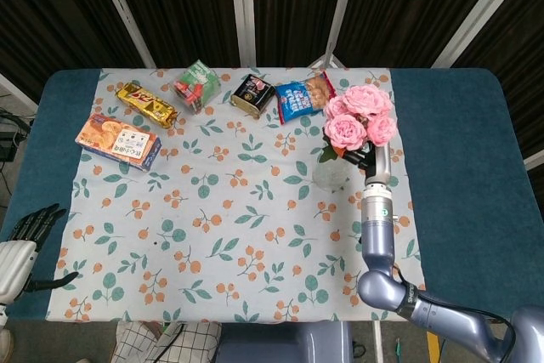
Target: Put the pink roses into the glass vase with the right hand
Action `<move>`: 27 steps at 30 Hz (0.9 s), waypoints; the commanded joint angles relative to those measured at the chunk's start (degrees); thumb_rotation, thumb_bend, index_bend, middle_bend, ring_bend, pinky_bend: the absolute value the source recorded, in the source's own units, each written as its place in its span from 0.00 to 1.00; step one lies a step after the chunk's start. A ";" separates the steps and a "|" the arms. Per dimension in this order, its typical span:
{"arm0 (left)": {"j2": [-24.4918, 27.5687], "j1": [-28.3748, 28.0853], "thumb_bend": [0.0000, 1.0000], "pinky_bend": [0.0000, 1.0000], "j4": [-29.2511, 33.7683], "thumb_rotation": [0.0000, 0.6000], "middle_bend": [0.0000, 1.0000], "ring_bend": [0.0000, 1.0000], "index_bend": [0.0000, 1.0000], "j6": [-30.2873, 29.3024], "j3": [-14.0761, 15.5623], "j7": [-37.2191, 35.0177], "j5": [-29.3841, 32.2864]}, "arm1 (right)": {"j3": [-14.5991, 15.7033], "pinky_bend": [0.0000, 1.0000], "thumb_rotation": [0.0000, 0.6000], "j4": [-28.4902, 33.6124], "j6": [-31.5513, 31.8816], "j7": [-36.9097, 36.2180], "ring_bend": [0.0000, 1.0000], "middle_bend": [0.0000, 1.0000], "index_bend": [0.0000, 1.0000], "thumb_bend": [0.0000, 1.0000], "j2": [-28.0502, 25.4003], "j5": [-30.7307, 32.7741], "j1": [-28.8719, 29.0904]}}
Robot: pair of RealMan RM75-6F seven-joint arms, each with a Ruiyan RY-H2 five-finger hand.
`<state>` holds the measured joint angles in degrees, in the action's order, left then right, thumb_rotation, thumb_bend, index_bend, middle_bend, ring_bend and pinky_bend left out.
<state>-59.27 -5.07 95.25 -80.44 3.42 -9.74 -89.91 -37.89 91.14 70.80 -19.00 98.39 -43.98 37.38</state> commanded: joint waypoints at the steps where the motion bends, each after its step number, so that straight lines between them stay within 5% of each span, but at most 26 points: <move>1: -0.01 0.00 0.00 0.00 -0.05 1.00 0.00 0.00 0.00 -0.03 0.02 0.02 -0.09 | 0.56 0.00 1.00 0.91 -0.67 0.09 0.01 0.05 0.00 0.32 -0.63 -0.20 -0.66; 27: -0.27 0.36 0.00 0.00 -0.15 1.00 0.00 0.00 0.00 -0.89 0.28 0.76 -0.90 | 9.03 0.00 1.00 10.06 -0.70 6.19 0.00 0.00 0.00 0.29 -9.99 -5.78 -8.22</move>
<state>-59.54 -4.71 95.10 -81.32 3.70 -8.98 -90.81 -29.23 100.78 70.01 -13.06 88.84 -49.46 29.57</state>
